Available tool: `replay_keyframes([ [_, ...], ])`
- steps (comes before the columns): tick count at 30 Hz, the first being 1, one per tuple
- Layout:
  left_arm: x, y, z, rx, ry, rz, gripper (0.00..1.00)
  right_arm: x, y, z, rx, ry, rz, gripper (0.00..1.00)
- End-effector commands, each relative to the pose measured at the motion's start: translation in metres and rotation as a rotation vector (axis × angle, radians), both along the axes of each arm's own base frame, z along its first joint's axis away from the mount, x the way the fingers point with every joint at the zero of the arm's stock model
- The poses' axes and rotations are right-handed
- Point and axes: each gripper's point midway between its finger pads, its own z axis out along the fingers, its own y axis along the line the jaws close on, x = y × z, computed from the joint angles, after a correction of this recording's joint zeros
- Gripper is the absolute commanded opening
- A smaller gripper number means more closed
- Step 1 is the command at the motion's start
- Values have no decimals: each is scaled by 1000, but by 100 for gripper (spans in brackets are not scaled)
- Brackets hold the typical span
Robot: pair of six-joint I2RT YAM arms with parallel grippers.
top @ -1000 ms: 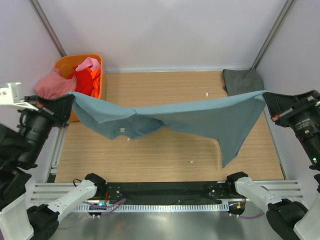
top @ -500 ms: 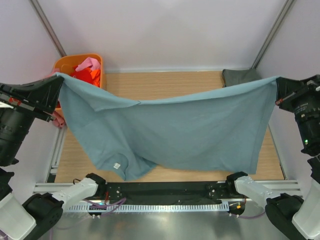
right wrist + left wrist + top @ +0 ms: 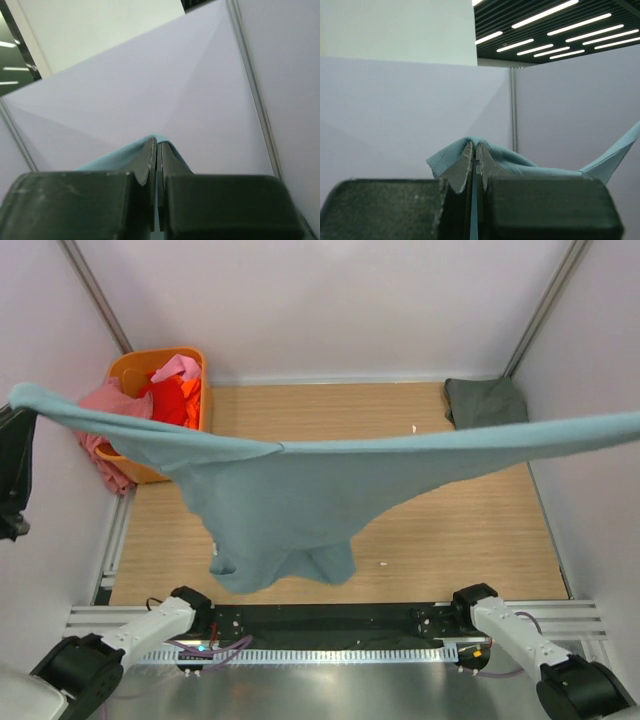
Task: Fold and stack the t-shirts
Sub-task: Flatten the tshirt out
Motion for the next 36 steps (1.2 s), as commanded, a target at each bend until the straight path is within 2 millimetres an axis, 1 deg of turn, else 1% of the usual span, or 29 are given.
replay_keyframes([
  [1, -30, 3, 26, -25, -158, -37, 0, -45, -21, 29, 38, -166, -51, 1],
  [3, -22, -4, 23, -9, -143, -50, 0, -38, -18, 28, 22, -147, -47, 1],
  [5, -12, -10, 20, 11, -125, -47, 0, -23, -15, 25, -1, -106, -50, 1],
  [6, 2, -17, 16, 30, -101, -43, 0, 1, -10, 18, -17, -42, -61, 1],
  [8, 27, -23, 8, 58, -51, -6, 0, 34, -6, 5, -29, 52, -81, 1],
  [9, 48, -30, 2, 78, -9, 12, 0, 66, -3, -11, -49, 153, -121, 1],
  [11, 89, -33, -15, 105, 84, 100, 0, 102, 8, -29, -82, 247, -132, 1],
  [12, 121, -42, -28, 136, 148, 130, 0, 136, 13, -49, -109, 335, -180, 1],
  [14, 161, -42, -43, 134, 238, 218, 0, 170, 19, -69, -136, 415, -229, 1],
  [15, 204, -55, -63, 188, 311, 260, 0, 195, 26, -84, -164, 462, -244, 1],
  [17, 238, -66, -85, 240, 398, 290, 0, 249, 41, -120, -211, 574, -285, 1],
  [18, 261, -67, -100, 265, 443, 335, 0, 268, 31, -137, -211, 628, -331, 1],
  [19, 303, -80, -131, 315, 522, 354, 0, 309, 33, -174, -171, 722, -347, 1],
  [20, 326, -83, -148, 328, 571, 369, 0, 328, 29, -194, -144, 772, -349, 1],
  [21, 351, -75, -166, 319, 629, 386, 0, 347, 21, -217, -118, 820, -349, 1],
  [22, 379, -76, -190, 318, 704, 388, 0, 369, 7, -242, -59, 863, -370, 1],
  [23, 426, -80, -229, 333, 792, 409, 0, 401, 5, -287, -65, 957, -380, 1],
  [24, 484, -76, -314, 366, 986, 458, 0, 418, -5, -308, -39, 994, -411, 1],
  [25, 478, -64, -293, 322, 967, 490, 0, 431, -8, -327, -47, 1037, -424, 1],
  [26, 521, -68, -344, 338, 1044, 519, 2, 459, -2, -384, -68, 1153, -389, 1],
  [27, 529, -66, -374, 353, 1122, 539, 6, 466, -1, -380, -64, 1168, -376, 32],
  [28, 536, -67, -393, 328, 1165, 550, 31, 472, 1, -389, -68, 1206, -363, 60],
  [29, 537, -70, -426, 337, 1246, 540, 46, 476, 3, -400, -72, 1243, -359, 74],
  [30, 533, -71, -433, 326, 1280, 530, 59, 477, 6, -399, -82, 1259, -360, 89],
  [31, 529, -71, -436, 310, 1299, 532, 70, 476, 8, -395, -89, 1252, -359, 96],
  [32, 518, -70, -441, 281, 1338, 527, 73, 475, 13, -390, -106, 1240, -344, 99],
  [33, 516, -73, -430, 263, 1306, 509, 79, 468, 15, -374, -103, 1196, -332, 100],
  [35, 506, -76, -425, 270, 1300, 494, 99, 457, 16, -359, -96, 1159, -330, 100],
  [36, 494, -76, -404, 263, 1270, 488, 100, 451, 17, -363, -87, 1162, -322, 100],
])
